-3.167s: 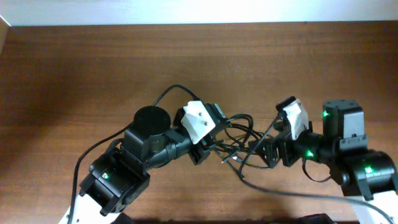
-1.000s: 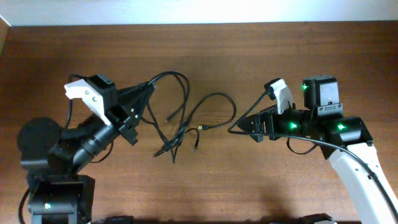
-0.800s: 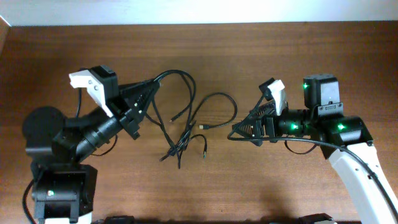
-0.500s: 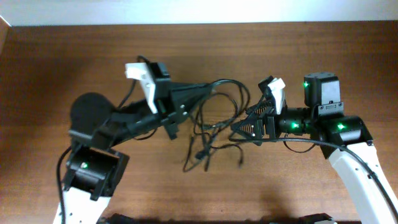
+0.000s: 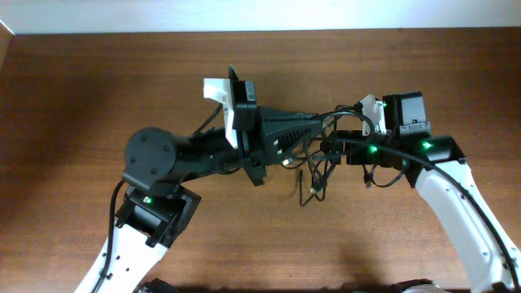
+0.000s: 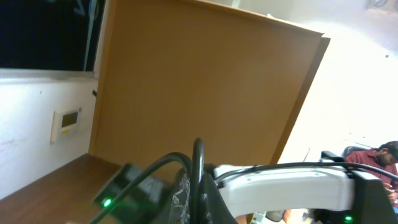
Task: Untangle cables
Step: 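Move the left gripper back toward the right gripper over the cables, then pull the left gripper far left, spreading the cables across the table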
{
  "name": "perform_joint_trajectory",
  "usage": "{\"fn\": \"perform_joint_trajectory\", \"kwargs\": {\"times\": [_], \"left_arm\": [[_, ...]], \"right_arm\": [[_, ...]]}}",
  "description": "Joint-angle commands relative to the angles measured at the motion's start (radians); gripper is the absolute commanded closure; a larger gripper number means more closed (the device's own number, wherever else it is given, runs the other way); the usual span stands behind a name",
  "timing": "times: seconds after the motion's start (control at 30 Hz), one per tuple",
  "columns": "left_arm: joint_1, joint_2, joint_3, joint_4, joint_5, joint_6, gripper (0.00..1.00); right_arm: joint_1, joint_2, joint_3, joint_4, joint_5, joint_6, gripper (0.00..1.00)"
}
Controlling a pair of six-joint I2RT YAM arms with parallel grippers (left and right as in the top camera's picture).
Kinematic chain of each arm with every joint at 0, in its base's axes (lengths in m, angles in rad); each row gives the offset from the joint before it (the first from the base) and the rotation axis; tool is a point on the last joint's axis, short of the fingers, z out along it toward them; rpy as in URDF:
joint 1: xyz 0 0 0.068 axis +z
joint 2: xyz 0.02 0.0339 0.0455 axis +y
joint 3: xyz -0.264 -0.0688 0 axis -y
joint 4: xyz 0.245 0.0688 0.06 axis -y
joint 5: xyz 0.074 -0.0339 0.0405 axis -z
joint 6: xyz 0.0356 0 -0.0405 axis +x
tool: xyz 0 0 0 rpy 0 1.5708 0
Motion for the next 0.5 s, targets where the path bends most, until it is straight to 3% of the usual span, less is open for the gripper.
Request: {"fn": "perform_joint_trajectory", "kwargs": {"times": [0.0, 0.27, 0.47], "left_arm": [[-0.006, -0.055, 0.021, 0.05, 0.003, -0.014, 1.0], [0.203, -0.156, 0.021, 0.025, 0.004, -0.015, 1.0], [0.411, -0.186, 0.021, -0.132, 0.004, -0.015, 1.0]], "right_arm": [[-0.005, 0.073, -0.002, 0.003, 0.074, 0.027, 0.01], [-0.031, 0.131, -0.002, -0.069, 0.198, 0.027, 0.01], [-0.131, 0.131, -0.002, -0.095, 0.175, 0.027, 0.01]]}}
